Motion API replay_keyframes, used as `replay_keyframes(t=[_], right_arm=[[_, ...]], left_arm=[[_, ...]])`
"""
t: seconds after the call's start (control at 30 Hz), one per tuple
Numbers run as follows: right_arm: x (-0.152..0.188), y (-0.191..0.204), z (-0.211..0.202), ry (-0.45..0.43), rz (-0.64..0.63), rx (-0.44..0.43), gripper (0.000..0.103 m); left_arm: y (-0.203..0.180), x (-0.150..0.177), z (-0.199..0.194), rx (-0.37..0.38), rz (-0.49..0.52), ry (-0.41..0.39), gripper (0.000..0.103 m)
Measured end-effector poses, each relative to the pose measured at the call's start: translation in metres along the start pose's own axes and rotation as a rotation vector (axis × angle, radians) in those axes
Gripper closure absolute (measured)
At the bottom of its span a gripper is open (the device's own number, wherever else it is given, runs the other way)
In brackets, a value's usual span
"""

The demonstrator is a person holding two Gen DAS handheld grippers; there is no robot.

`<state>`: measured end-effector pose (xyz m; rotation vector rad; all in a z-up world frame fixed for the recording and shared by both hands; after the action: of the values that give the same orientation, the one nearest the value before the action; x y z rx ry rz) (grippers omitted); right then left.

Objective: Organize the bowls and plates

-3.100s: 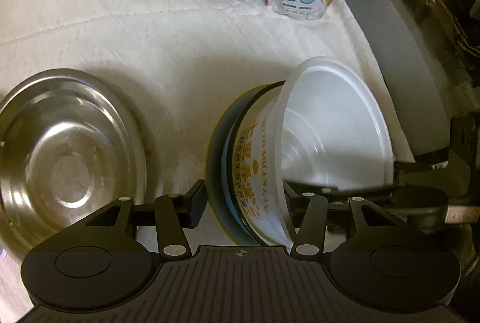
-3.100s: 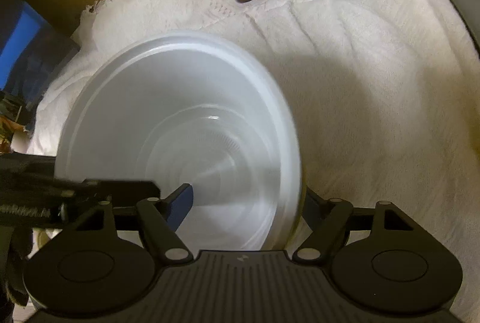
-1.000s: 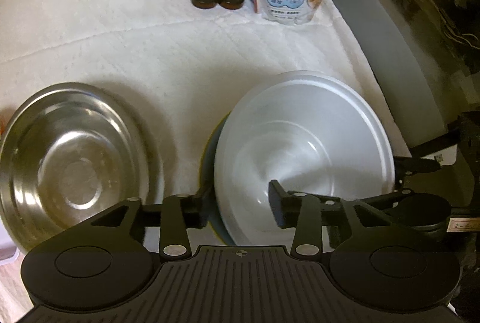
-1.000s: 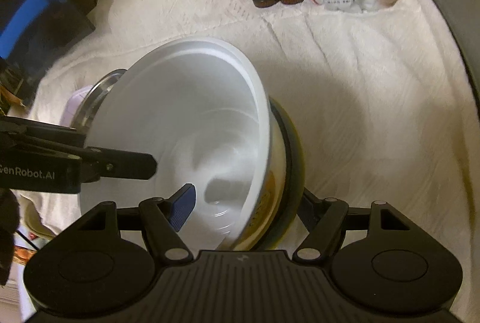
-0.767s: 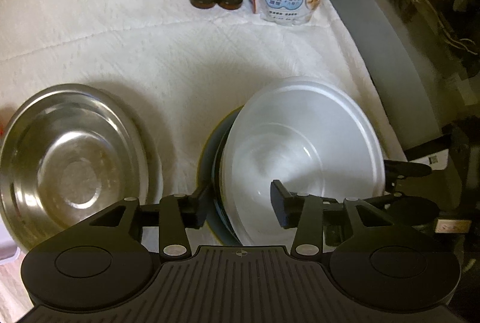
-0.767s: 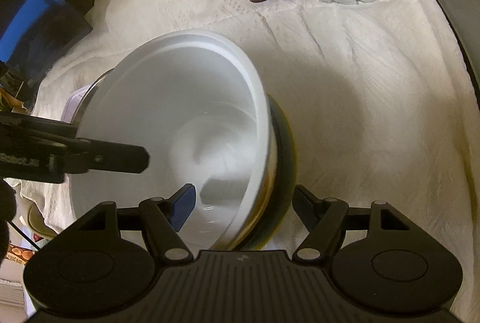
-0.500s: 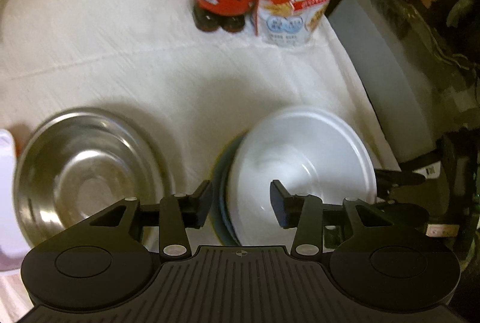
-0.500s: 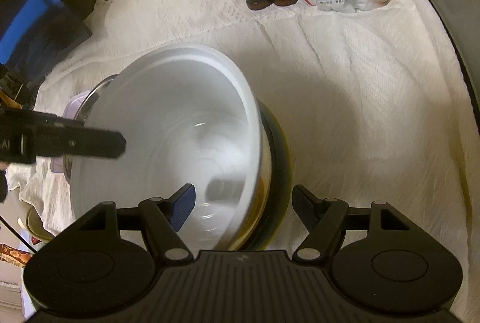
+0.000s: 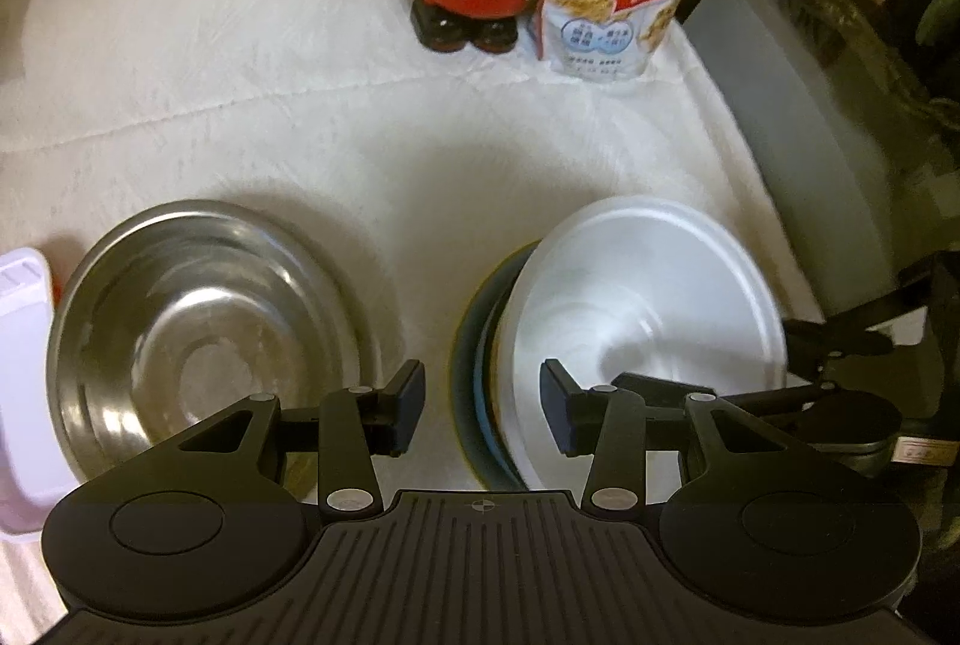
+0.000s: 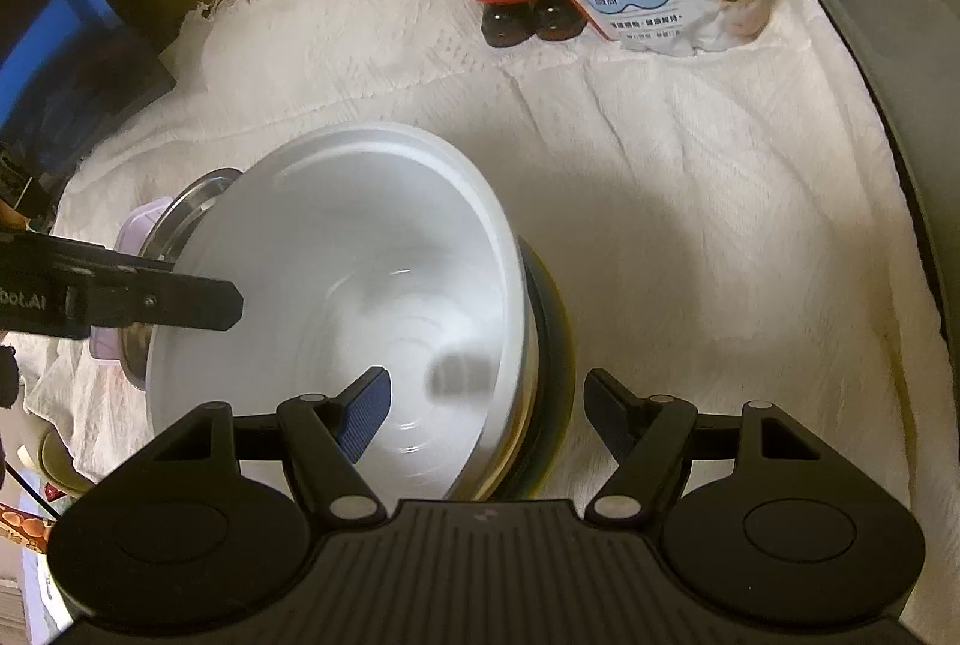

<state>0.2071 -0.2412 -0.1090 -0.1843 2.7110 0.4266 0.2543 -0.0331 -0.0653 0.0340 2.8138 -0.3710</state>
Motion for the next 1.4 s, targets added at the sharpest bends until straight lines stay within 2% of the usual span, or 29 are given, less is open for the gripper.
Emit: replay_keyframes(t=[0.17, 0.33, 0.5, 0.63, 0.8, 0.97, 1.17, 1.4], right_arm=[[0.007, -0.005, 0.010, 0.031, 0.030, 0.013, 0.031], [0.012, -0.010, 0.014, 0.053, 0.040, 0.021, 0.031], [0.007, -0.015, 0.019, 0.068, 0.093, -0.033, 0.036], [0.006, -0.019, 0.021, 0.061, 0.144, -0.090, 0.042], [0.006, -0.028, 0.026, 0.070, 0.248, -0.144, 0.043], [0.005, -0.021, 0.027, 0.070, 0.233, -0.160, 0.043], [0.005, -0.023, 0.024, 0.078, 0.223, -0.155, 0.043], [0.006, -0.023, 0.026, 0.109, 0.239, -0.170, 0.043]], left_arm=[[-0.007, 0.006, 0.016, -0.024, -0.008, -0.003, 0.057], [-0.004, 0.015, 0.035, -0.090, -0.005, 0.005, 0.057], [-0.003, 0.012, 0.042, 0.004, -0.041, 0.035, 0.054], [-0.007, 0.009, 0.050, -0.013, -0.025, 0.049, 0.053], [-0.011, 0.007, 0.056, -0.006, -0.018, 0.069, 0.044], [-0.015, 0.005, 0.050, 0.024, -0.037, 0.071, 0.044], [-0.025, 0.006, 0.046, 0.022, 0.001, 0.049, 0.040], [-0.017, 0.005, 0.051, 0.023, -0.021, 0.081, 0.040]])
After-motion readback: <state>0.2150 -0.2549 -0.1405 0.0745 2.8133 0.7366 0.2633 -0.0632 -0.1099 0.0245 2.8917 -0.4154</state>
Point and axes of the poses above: each gripper's, at about its wrist camera, not at the fingertips, and z roughly the way its jaws point, y to its left, x to its underside, the point moved 6 cm from there along z, roughly the way its jaws point, and after that the axes turned 1 degree about z, right-handed, at the moved point
